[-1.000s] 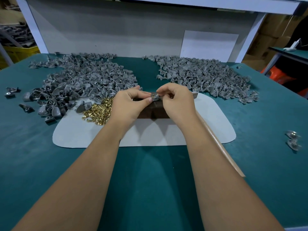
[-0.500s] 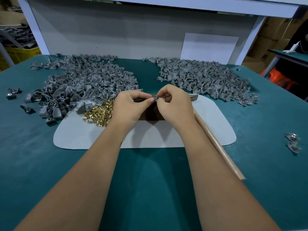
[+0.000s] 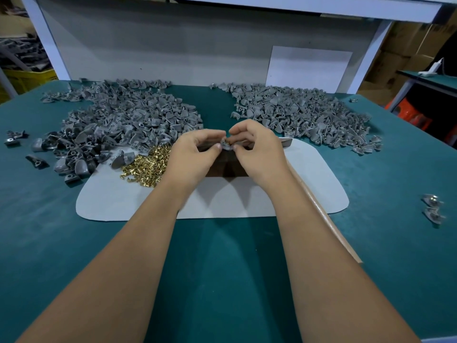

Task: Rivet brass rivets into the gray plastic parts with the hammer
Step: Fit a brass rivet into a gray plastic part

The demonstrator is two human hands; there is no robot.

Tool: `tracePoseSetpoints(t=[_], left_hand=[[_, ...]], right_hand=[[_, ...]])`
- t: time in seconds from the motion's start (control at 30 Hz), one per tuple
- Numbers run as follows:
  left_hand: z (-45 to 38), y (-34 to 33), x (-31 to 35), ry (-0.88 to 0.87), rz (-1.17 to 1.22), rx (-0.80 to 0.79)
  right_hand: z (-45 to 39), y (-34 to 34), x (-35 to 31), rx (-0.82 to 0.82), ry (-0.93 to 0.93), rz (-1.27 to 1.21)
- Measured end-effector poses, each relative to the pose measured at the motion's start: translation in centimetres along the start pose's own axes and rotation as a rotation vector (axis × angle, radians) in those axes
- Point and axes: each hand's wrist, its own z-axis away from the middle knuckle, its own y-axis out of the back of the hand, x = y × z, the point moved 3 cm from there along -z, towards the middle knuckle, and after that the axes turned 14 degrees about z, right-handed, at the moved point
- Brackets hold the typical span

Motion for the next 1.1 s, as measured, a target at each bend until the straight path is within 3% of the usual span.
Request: tracePoseSetpoints(t=[0.17, 0.4, 0.63, 1.1], left_hand=[[-0.3, 0.2, -0.3, -0.025, -0.056, 0.082], [-0.2, 0.2, -0.3, -0.015, -0.073, 0.088], [0.2, -0.1, 0.7, -0.172, -0.237, 0.069], [-0.5, 0.1, 0.8, -0.223, -0.364, 0.021]], right_hand=[[-0.1, 0.5, -0.1, 0.028, -0.036, -0.068], [-0.2, 0.6, -0.2, 0.029, -0.089, 0.016], [-0.2, 0.5, -0.3, 0.018, -0.158, -0.011], [-0.5, -0.1, -1.2, 0.062, 0.021, 0.264]])
